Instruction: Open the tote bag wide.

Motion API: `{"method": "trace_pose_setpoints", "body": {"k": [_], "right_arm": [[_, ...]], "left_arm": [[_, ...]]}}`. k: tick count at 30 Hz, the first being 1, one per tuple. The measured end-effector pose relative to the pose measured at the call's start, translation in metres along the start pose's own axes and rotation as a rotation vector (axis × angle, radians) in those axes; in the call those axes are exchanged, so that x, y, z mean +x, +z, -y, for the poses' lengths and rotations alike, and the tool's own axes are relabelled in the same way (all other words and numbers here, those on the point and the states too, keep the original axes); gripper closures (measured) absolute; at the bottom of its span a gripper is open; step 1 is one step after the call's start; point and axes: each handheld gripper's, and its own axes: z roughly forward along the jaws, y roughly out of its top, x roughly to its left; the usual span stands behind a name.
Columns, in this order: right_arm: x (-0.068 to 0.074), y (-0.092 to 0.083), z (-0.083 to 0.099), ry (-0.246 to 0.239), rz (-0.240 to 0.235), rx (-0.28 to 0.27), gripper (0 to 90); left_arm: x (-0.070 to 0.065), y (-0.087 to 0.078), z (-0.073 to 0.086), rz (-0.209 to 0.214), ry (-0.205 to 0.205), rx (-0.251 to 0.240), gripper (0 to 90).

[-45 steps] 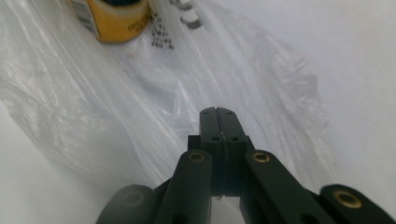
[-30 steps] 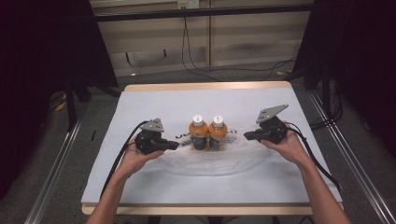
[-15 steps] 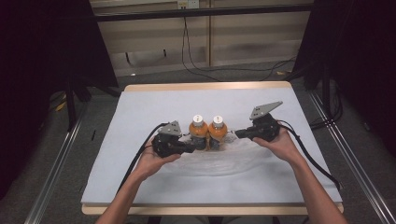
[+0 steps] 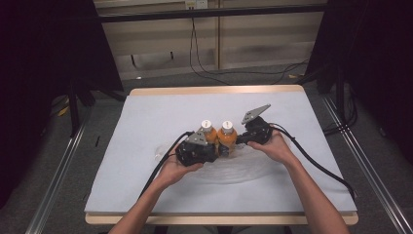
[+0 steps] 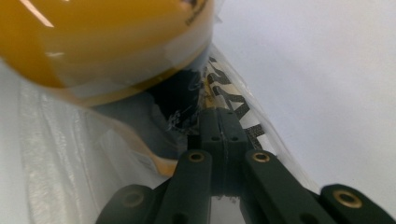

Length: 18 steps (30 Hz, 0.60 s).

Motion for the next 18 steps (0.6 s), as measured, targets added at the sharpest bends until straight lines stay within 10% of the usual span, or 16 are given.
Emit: {"method": "trace_pose_setpoints", "body": {"k": [18], "right_arm": [[-0.009, 0.025, 0.002, 0.037, 0.001, 0.023, 90.0]], "left_arm": [[-0.004, 0.014, 0.008, -0.082, 0.023, 0.015, 87.9]]}}
